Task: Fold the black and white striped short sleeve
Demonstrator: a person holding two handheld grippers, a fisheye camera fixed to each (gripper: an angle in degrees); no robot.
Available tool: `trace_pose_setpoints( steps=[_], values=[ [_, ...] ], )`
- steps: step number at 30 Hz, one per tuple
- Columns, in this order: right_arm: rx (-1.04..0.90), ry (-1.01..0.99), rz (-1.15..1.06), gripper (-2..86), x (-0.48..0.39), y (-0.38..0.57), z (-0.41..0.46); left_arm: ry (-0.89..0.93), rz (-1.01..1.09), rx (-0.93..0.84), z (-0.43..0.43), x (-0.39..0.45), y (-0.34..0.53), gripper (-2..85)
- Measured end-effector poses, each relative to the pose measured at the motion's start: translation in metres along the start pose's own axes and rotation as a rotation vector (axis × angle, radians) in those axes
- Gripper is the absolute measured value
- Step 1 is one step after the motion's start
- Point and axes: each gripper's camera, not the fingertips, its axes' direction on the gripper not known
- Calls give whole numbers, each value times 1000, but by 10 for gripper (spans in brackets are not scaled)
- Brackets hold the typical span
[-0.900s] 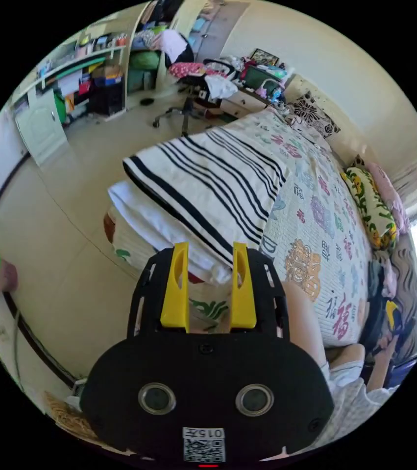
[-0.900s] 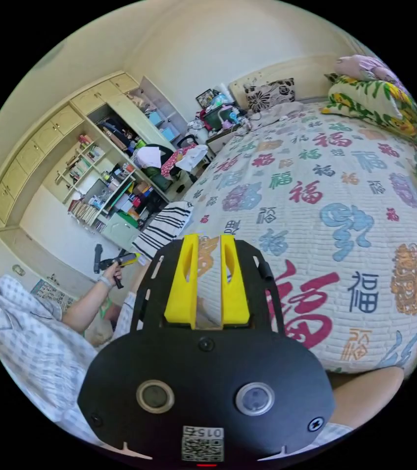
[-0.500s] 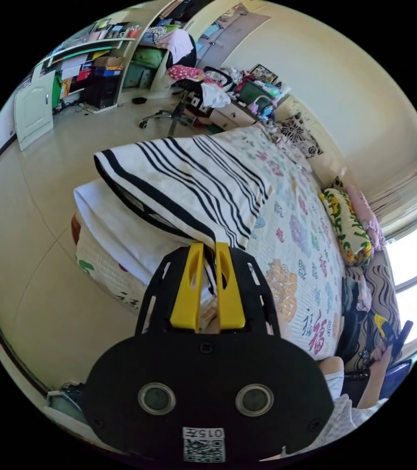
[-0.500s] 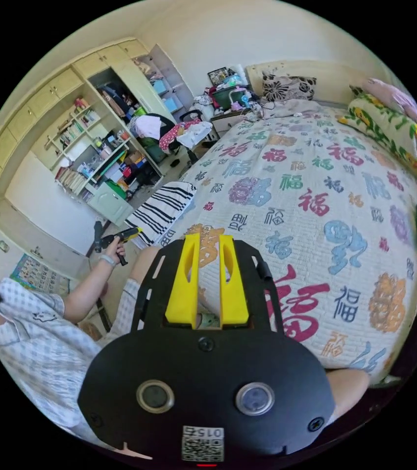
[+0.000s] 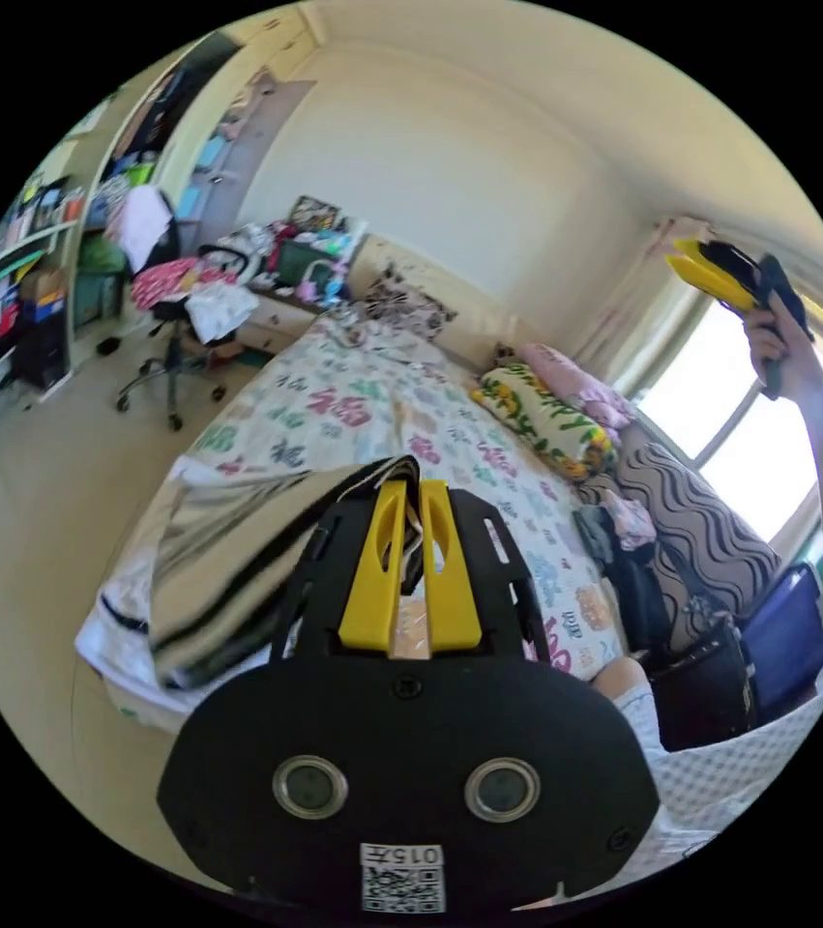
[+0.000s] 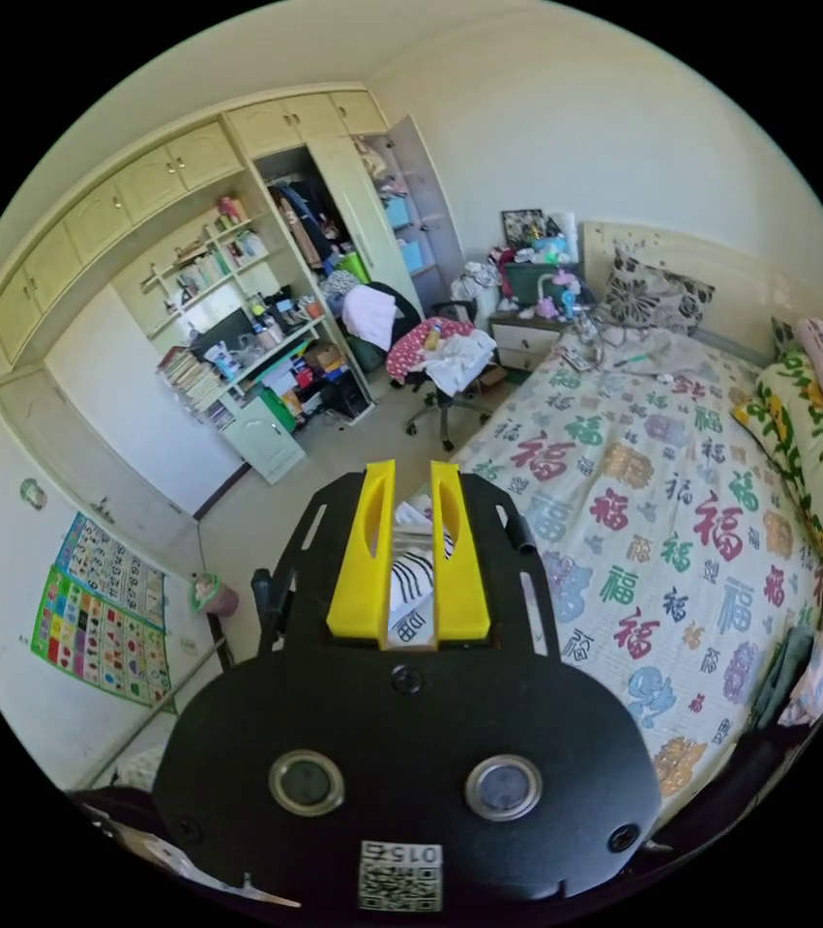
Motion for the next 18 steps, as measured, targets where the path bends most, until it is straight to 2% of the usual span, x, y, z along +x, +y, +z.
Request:
trace_pose_setpoints(
  steps=[4, 6, 9, 12, 14, 16, 18],
  values=[
    [22, -4, -26, 78, 6, -2, -9, 188, 78, 46, -15, 56, -34, 3],
    [11, 6, -37, 81, 27, 7, -9, 337, 75, 53, -16, 74, -46, 3],
    [-29, 6, -42, 83, 71, 34, 1, 516, -52, 78, 2, 68, -43, 2],
    [-84, -28, 12, 84, 129, 81, 19, 599, -207, 49, 37, 43, -26, 2],
    [-97, -84, 28, 85, 165, 119, 27, 613, -275, 26, 53, 23, -13, 2],
    [-104, -92, 66, 88, 202, 163, 38, 557, -316, -6, 65, 1, -1, 2],
    [-132, -69, 178, 94, 252, 223, 59, 462, -459, -73, 84, -43, 17, 3]
  ],
)
